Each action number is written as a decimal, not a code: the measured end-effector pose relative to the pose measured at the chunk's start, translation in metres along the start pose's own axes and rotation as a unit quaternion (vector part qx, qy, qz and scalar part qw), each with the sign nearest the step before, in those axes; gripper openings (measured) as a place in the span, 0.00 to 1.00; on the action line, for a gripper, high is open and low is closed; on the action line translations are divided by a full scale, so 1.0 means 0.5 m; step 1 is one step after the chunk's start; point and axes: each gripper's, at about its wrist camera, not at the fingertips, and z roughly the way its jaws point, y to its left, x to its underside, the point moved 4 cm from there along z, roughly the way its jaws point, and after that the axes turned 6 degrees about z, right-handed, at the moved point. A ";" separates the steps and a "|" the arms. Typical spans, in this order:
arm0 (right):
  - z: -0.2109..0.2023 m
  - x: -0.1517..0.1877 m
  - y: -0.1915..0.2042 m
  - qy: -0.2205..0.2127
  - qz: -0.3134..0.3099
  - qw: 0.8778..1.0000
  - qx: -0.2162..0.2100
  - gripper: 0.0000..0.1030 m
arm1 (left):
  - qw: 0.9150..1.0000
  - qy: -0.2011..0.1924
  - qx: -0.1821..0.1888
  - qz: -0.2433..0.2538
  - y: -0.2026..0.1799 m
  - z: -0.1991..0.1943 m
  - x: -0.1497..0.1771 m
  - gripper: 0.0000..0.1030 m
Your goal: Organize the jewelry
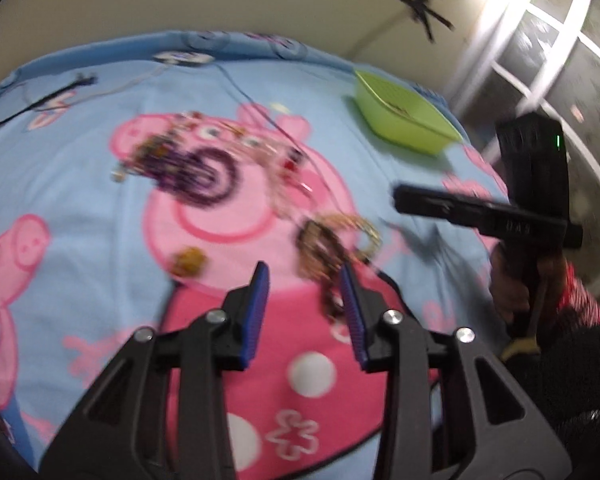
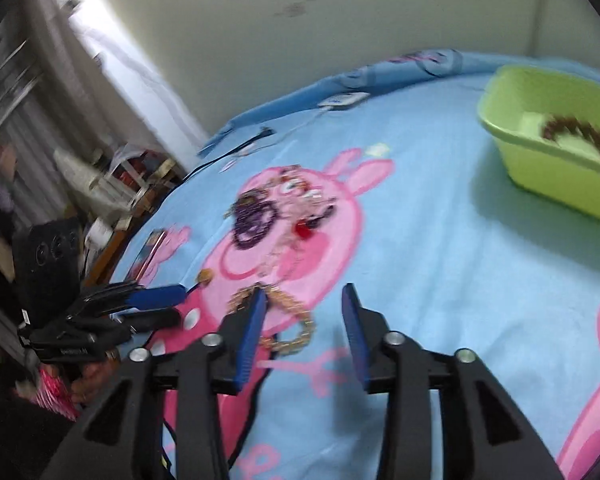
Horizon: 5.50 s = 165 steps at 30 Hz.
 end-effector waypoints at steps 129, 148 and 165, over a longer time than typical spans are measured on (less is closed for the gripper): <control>0.351 -0.244 0.084 0.109 -0.107 0.986 0.070 0.14 | 0.990 -0.045 -0.132 -0.037 0.247 -0.015 -0.111 0.37; 0.147 -0.334 0.197 -0.020 -0.107 0.994 -0.027 0.00 | 0.990 -0.108 -0.081 -0.040 0.199 -0.089 -0.230 0.04; -0.224 -0.489 0.130 -0.201 -0.107 0.973 0.041 0.00 | 0.983 -0.150 -0.005 0.107 -0.126 -0.042 -0.513 0.04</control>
